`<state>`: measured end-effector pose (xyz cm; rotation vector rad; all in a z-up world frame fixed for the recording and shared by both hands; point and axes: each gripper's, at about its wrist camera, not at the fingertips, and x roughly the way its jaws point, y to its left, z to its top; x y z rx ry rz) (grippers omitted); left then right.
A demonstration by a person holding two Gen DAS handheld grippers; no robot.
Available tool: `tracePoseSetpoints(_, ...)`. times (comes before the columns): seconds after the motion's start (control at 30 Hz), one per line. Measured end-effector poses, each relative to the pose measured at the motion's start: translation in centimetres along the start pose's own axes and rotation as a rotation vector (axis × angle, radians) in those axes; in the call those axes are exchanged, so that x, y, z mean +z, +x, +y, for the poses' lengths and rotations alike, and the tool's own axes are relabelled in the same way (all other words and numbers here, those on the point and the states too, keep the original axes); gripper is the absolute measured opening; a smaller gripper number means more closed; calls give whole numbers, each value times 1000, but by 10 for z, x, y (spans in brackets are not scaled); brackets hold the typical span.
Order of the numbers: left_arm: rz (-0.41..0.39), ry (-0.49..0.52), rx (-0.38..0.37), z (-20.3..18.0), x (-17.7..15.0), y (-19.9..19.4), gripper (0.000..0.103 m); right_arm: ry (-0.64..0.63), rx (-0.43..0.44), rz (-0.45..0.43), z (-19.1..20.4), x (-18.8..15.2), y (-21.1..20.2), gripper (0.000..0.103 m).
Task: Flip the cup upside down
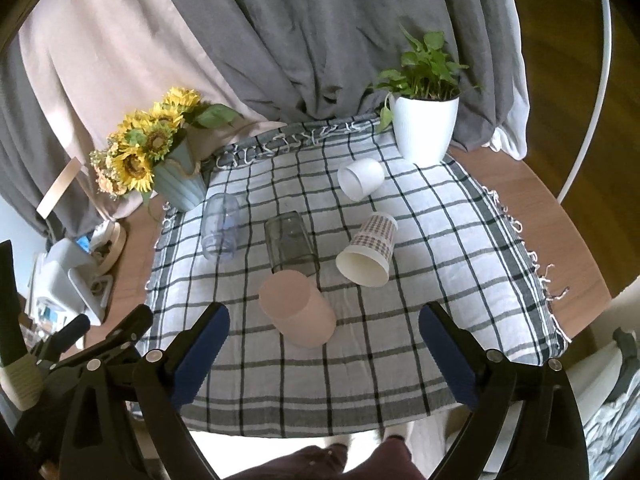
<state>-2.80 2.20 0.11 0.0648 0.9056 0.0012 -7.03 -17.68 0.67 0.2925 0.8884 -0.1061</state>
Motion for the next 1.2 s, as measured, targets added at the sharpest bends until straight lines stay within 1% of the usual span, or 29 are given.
tracePoseSetpoints(1.2,-2,-1,1,-1,3,-2,103,-2,-4,5,1,2,0,96)
